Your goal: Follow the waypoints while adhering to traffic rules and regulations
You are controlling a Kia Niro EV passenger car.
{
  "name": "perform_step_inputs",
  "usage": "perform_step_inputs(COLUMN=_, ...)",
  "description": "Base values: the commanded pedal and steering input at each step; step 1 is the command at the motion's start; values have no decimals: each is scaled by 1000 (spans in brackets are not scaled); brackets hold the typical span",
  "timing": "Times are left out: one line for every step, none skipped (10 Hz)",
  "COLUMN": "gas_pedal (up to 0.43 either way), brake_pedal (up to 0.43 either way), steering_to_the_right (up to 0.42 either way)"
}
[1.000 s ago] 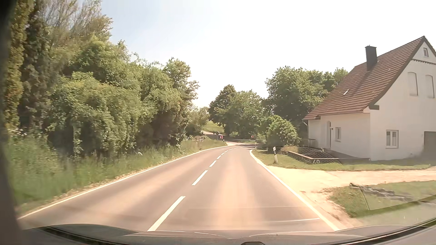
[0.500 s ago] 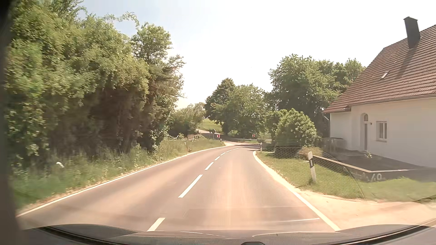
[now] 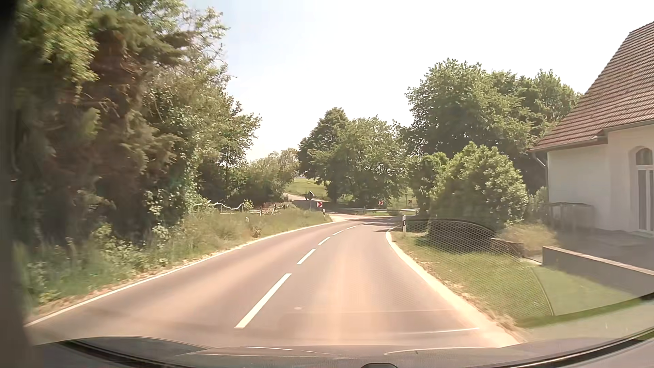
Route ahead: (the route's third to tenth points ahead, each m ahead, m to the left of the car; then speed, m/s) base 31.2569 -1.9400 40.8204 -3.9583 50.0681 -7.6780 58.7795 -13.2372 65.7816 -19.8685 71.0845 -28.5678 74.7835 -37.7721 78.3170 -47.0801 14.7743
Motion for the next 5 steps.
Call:
perform_step_inputs(gas_pedal=0, brake_pedal=207, steering_to_the_right=12)
perform_step_inputs(gas_pedal=0, brake_pedal=207, steering_to_the_right=12)
perform_step_inputs(gas_pedal=0, brake_pedal=207, steering_to_the_right=11)
perform_step_inputs(gas_pedal=0, brake_pedal=201, steering_to_the_right=12)
perform_step_inputs(gas_pedal=0, brake_pedal=201, steering_to_the_right=12)
